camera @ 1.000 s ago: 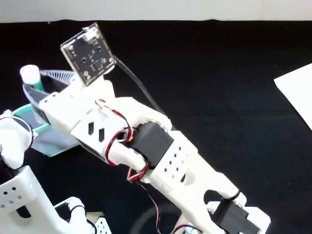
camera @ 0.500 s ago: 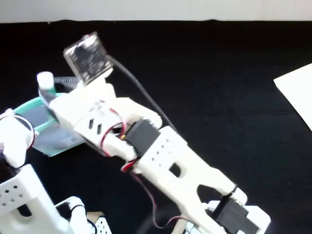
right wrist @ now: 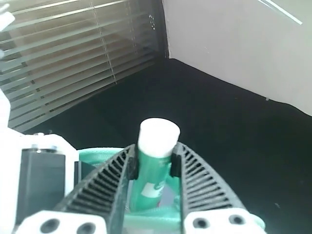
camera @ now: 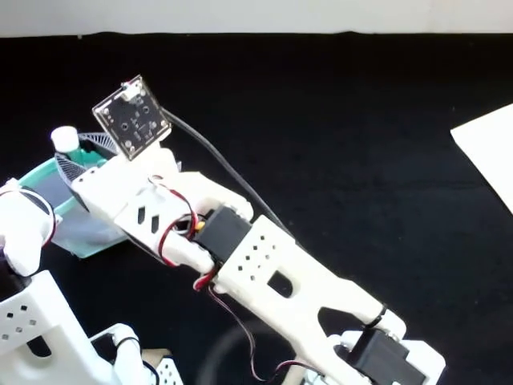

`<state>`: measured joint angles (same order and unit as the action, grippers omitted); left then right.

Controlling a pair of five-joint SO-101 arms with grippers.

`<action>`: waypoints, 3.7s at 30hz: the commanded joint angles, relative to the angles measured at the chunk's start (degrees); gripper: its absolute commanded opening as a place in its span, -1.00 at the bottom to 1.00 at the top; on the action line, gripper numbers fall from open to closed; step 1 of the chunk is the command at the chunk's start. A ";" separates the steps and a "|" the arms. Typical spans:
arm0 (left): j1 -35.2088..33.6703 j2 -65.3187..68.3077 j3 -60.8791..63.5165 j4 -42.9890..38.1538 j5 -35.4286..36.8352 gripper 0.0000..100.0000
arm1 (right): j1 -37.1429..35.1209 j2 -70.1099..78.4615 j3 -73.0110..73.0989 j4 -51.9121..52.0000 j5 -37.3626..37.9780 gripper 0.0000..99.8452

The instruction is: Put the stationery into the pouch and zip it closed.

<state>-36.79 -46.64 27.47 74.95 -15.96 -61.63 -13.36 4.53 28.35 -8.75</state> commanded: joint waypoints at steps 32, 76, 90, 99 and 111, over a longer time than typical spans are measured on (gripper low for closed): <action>-0.31 0.66 1.80 -0.53 -0.26 -0.99 | 31.25 -9.89 23.87 39.78 9.93 -0.51; -0.31 0.66 1.98 -0.53 -0.26 -0.99 | 27.82 31.96 12.44 17.10 33.85 -0.99; -0.31 0.66 1.98 -0.35 -0.26 -0.99 | 28.70 -6.37 4.62 19.56 10.90 -0.99; -0.31 0.66 1.98 -0.18 -0.26 -0.99 | 15.43 -9.71 -7.78 8.75 3.96 -0.99; -0.31 0.66 1.98 -0.18 -0.26 -0.99 | 2.77 0.48 -9.98 -0.31 2.99 -0.99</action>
<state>-36.88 -46.64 27.91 75.03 -15.96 -56.88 -14.15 -3.03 30.37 -5.23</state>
